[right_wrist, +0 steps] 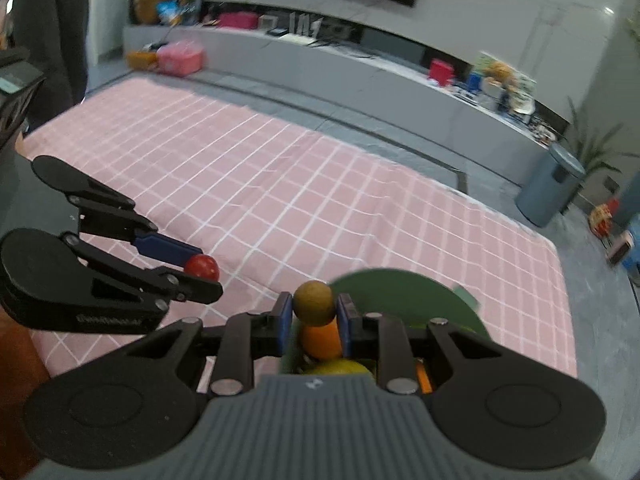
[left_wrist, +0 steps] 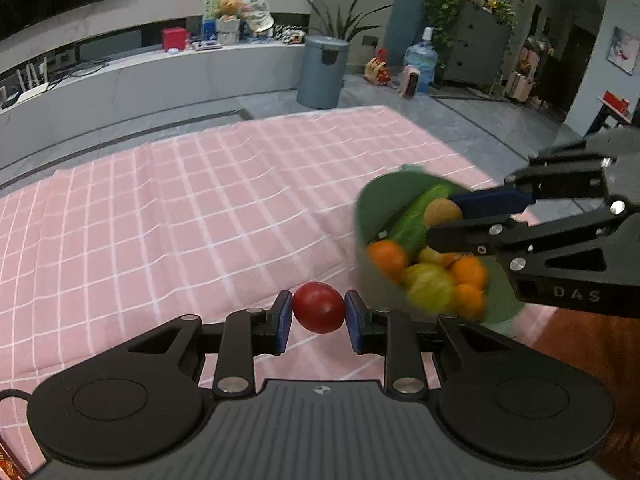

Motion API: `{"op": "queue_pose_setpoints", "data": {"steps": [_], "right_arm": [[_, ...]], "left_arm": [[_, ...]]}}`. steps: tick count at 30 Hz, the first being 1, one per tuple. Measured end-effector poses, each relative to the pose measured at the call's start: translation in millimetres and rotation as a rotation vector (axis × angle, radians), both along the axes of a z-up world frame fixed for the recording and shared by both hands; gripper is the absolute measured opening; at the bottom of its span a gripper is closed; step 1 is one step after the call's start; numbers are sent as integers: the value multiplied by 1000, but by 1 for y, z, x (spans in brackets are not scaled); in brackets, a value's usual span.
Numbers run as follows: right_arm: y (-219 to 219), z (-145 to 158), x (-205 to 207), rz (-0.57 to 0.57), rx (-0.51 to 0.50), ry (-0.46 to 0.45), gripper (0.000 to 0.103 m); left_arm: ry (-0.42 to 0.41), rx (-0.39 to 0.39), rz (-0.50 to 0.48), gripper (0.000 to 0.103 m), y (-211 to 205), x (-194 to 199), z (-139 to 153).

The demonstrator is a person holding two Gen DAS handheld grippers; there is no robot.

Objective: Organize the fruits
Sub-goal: 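Carry the tomato and brown fruit into the colander and open both tools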

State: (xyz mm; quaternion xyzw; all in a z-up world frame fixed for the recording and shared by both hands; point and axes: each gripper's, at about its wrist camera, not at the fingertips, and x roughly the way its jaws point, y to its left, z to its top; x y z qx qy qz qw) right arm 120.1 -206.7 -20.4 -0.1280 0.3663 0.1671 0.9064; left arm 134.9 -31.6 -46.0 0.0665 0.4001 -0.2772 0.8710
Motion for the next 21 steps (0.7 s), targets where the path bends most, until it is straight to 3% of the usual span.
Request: {"op": "queue_pose_setpoints", "data": {"steps": [7,11,21], "right_arm": [[-47,4,-26,-87,21,-25,19],[-72,1,-34,-138,48,-16,19],[-119,-17,-33,-192,124,53,19]], "left_arm": [[-1,-29,-77,31,-42,-10,17],[37,-59,-107,31,-58,-6,13],[157,-23,-158,31,-106,16,-22]]}}
